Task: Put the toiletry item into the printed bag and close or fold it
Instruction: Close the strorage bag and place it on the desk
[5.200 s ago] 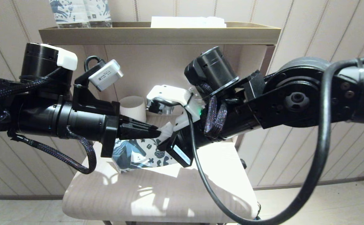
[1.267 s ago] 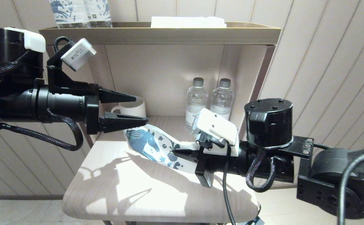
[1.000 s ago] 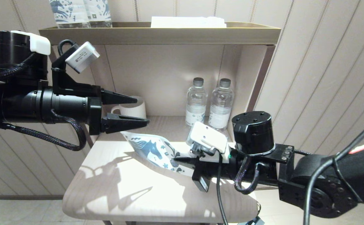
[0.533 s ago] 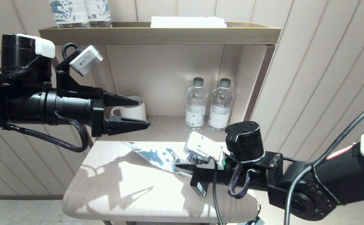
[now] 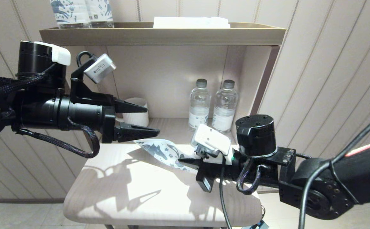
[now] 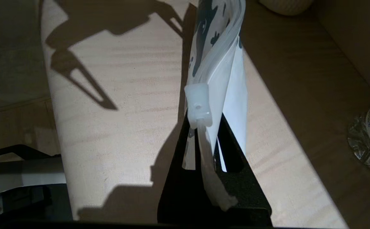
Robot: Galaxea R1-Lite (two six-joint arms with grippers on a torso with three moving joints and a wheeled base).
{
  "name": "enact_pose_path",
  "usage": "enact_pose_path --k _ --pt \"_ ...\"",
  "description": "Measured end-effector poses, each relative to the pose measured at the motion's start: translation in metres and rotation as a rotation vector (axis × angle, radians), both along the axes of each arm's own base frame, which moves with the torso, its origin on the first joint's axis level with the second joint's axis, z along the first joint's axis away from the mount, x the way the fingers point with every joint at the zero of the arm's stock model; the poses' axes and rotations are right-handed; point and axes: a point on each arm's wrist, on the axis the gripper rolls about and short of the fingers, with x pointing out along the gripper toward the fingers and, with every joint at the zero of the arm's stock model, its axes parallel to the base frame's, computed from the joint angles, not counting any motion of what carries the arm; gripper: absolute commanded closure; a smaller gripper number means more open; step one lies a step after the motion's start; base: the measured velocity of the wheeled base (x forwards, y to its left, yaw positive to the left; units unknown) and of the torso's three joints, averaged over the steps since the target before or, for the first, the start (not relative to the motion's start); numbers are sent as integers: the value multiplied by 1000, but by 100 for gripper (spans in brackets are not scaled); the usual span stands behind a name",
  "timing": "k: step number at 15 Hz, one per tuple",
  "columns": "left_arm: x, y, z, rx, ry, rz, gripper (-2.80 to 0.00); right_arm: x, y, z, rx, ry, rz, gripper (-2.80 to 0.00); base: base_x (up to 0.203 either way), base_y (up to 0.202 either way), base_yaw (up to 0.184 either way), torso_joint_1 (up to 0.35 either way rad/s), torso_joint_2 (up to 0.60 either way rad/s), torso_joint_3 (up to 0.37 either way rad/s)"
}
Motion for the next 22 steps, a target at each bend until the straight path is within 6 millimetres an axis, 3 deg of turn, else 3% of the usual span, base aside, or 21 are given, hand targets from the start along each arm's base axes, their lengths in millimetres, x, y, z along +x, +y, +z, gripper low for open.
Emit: enact_pose_path --k 2,4,7,9,11,15,22 --pt "1 -1 -2 1 6 -5 -280 0 2 17 -3 12 27 0 0 0 0 0 0 0" --pt "1 -1 -2 2 5 -5 -280 2 3 48 -11 48 89 0 0 0 0 0 0 0" --pt "-2 0 0 -1 0 -7 -280 6 -11 101 -47 111 197 0 0 0 0 0 0 0" --pt "-4 1 2 -5 -8 -9 -280 8 -21 122 -97 156 257 0 0 0 0 0 0 0" --pt "-8 3 5 -9 -16 -8 -280 17 -25 124 -174 182 289 0 0 0 0 0 0 0" --pt "-12 4 11 -18 -35 -10 -280 44 -19 108 -321 115 247 0 0 0 0 0 0 0" --pt "-14 6 19 -40 -60 -38 -280 39 15 105 -506 -60 195 0 0 0 0 0 0 0"
